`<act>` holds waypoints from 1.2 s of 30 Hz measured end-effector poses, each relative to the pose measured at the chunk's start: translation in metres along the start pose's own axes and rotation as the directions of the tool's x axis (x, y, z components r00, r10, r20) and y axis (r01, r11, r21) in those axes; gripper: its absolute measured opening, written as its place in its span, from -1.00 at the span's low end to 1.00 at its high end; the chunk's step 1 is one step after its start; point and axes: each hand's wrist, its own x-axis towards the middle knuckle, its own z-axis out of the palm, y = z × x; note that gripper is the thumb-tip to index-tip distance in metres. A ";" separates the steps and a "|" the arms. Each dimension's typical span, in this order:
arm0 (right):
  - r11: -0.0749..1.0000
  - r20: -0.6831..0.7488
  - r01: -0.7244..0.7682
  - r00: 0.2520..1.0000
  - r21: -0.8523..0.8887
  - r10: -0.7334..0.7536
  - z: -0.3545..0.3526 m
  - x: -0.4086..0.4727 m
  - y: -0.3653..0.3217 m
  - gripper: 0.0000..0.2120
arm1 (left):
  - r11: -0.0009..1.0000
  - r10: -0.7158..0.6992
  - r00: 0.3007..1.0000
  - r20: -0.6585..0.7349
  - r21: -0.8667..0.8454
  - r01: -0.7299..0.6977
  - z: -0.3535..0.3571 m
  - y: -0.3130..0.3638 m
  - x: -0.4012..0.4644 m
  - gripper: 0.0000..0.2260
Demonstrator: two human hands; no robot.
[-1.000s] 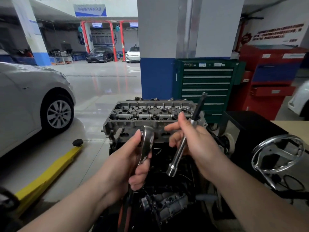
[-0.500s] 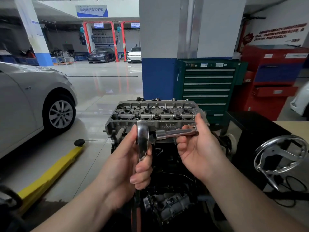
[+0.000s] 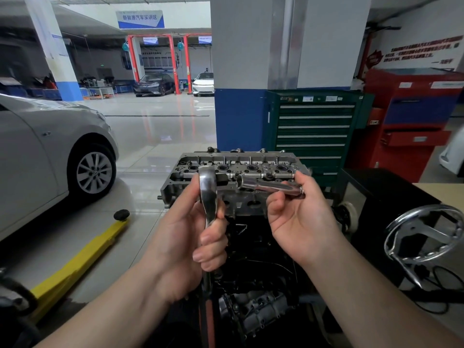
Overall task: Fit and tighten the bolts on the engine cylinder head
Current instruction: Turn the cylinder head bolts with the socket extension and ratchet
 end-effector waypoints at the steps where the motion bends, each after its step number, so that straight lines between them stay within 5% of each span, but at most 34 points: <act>1: 1.000 0.012 -0.005 1.000 -0.019 0.005 0.001 0.000 0.001 -0.72 | 1.000 -0.004 1.000 0.005 0.009 0.004 0.001 -0.001 0.000 -0.45; 13: 0.987 0.072 0.121 0.991 -0.102 -0.114 0.006 -0.008 0.002 -0.69 | 0.979 0.012 1.000 -0.005 0.204 -0.011 -0.001 -0.010 0.001 -0.44; 18: 0.995 0.036 0.058 0.998 -0.078 -0.055 0.005 -0.008 0.007 -0.71 | 0.977 0.004 1.000 -0.024 0.211 0.001 -0.002 -0.014 0.007 -0.44; 21: 0.977 0.071 -0.041 0.996 -0.208 0.057 -0.001 -0.009 0.009 -0.46 | 0.975 0.030 0.998 -0.061 0.221 -0.016 -0.005 -0.012 0.009 -0.46; 24: 0.861 0.136 -0.048 0.982 -0.506 0.135 -0.001 -0.018 0.017 -0.44 | 0.974 0.102 0.989 -0.110 0.212 -0.077 0.001 -0.004 0.019 -0.50; 27: 0.607 0.254 0.307 0.951 -0.733 -0.175 0.006 -0.023 0.011 -0.34 | 0.934 0.215 0.970 -0.118 0.314 -0.169 0.016 0.003 0.031 -0.56; 29: 0.494 0.434 0.451 0.887 -0.743 -0.157 0.019 -0.026 -0.001 -0.29 | 0.863 0.323 0.939 -0.117 0.444 -0.241 0.030 0.005 0.042 -0.56; 32: 0.431 0.413 0.430 0.900 -0.793 -0.138 0.041 -0.020 -0.017 -0.45 | 0.782 0.414 0.907 -0.075 0.539 -0.313 0.050 0.008 0.058 -0.63; 36: 0.500 0.256 0.338 0.940 -0.797 -0.228 0.050 -0.010 -0.044 -0.82 | 0.769 0.247 0.966 0.078 0.590 -0.244 0.059 0.026 0.074 -0.67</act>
